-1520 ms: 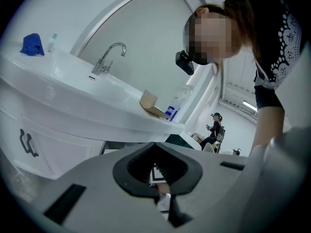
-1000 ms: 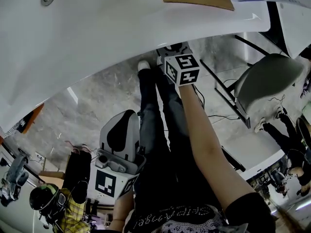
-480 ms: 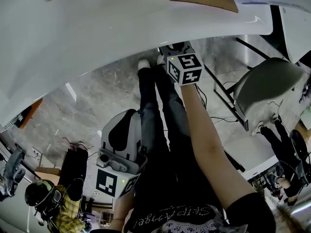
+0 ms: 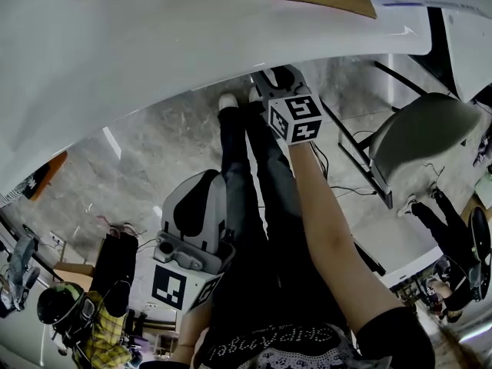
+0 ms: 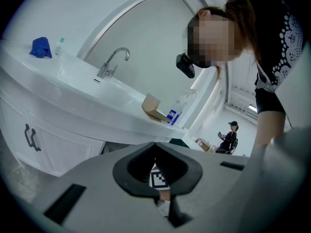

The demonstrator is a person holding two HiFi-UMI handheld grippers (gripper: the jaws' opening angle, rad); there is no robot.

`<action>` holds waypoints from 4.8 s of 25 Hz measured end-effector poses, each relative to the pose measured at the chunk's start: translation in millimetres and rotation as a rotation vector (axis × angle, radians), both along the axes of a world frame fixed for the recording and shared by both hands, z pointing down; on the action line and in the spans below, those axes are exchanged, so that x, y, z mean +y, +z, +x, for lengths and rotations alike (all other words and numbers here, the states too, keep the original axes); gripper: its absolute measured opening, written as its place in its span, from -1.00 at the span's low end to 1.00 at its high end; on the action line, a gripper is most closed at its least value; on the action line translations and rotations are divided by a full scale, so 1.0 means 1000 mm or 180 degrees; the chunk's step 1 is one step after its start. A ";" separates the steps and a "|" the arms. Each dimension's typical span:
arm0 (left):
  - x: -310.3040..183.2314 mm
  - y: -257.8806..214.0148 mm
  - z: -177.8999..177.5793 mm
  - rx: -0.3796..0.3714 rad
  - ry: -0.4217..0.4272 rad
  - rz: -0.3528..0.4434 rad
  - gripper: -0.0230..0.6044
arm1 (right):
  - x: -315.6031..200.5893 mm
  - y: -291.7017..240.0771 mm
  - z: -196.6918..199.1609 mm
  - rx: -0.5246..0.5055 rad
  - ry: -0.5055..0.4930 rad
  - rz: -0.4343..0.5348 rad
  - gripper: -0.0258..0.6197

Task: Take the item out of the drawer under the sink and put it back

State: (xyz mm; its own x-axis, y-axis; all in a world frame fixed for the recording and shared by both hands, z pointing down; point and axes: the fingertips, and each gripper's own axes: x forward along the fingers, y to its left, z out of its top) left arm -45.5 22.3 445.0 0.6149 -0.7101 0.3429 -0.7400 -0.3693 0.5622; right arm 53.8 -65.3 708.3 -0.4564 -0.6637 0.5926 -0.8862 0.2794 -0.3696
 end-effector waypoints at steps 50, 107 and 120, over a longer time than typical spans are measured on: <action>0.012 -0.005 0.002 0.0024 0.0180 0.0072 -0.91 | 0.071 0.000 0.006 0.0060 0.0021 -0.0073 -0.47; -0.043 -0.101 -0.043 -0.0287 -0.0528 0.0472 -0.91 | -0.007 -0.088 0.030 0.0869 -0.0762 -0.0772 -0.49; -0.047 -0.098 -0.033 -0.0273 -0.0651 0.0438 -0.91 | 0.004 -0.059 0.032 0.1639 -0.1449 -0.1394 -0.55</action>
State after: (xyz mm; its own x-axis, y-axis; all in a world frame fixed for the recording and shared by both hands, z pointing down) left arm -78.5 -24.7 347.3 0.4265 -0.8603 0.2792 -0.8500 -0.2757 0.4490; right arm 85.6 -61.4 648.9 -0.2251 -0.1382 0.9645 -0.8092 0.5779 -0.1061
